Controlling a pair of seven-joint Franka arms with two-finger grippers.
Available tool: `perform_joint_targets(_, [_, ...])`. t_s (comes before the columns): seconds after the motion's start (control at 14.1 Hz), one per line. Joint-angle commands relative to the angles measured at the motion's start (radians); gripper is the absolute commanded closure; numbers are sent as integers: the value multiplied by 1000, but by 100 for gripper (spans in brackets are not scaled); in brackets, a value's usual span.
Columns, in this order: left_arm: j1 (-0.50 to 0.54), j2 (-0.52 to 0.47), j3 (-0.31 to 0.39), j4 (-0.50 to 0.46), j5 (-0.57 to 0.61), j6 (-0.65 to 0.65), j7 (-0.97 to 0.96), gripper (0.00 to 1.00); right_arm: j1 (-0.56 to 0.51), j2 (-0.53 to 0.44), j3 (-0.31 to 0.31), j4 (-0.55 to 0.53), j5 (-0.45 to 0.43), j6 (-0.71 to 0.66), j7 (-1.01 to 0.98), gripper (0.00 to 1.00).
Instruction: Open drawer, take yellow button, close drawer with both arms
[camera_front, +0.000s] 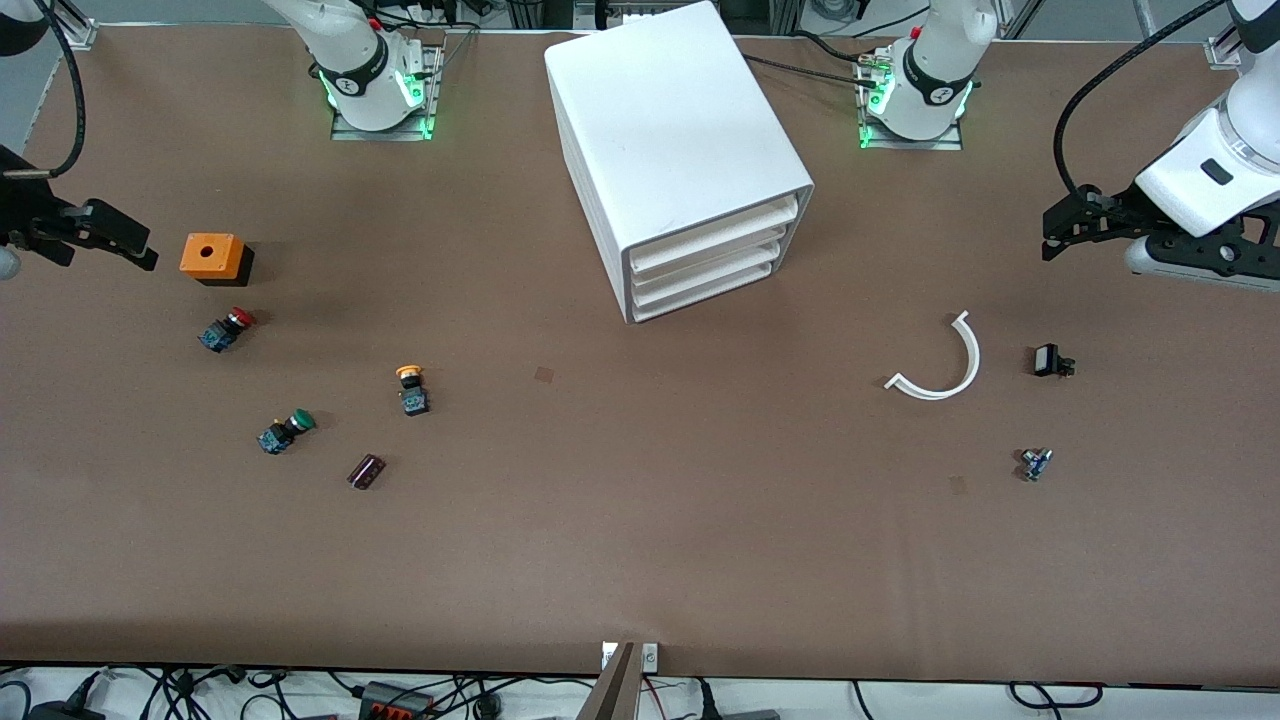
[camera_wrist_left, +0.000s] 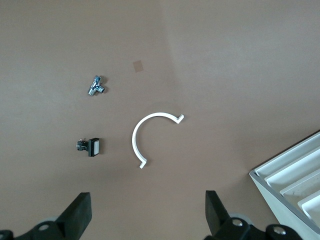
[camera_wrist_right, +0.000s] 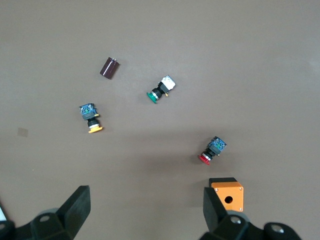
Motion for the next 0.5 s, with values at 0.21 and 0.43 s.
perform_joint_targets(0.21, [4,-6,-9,10,19,-17,-9,0,-9,-23,11,-39,-11,13,-7,0])
perform_joint_targets(0.43, [3,-6,-9,10,19,-17,-9,0,-11,-23,11,-37,-12,14,-10,0])
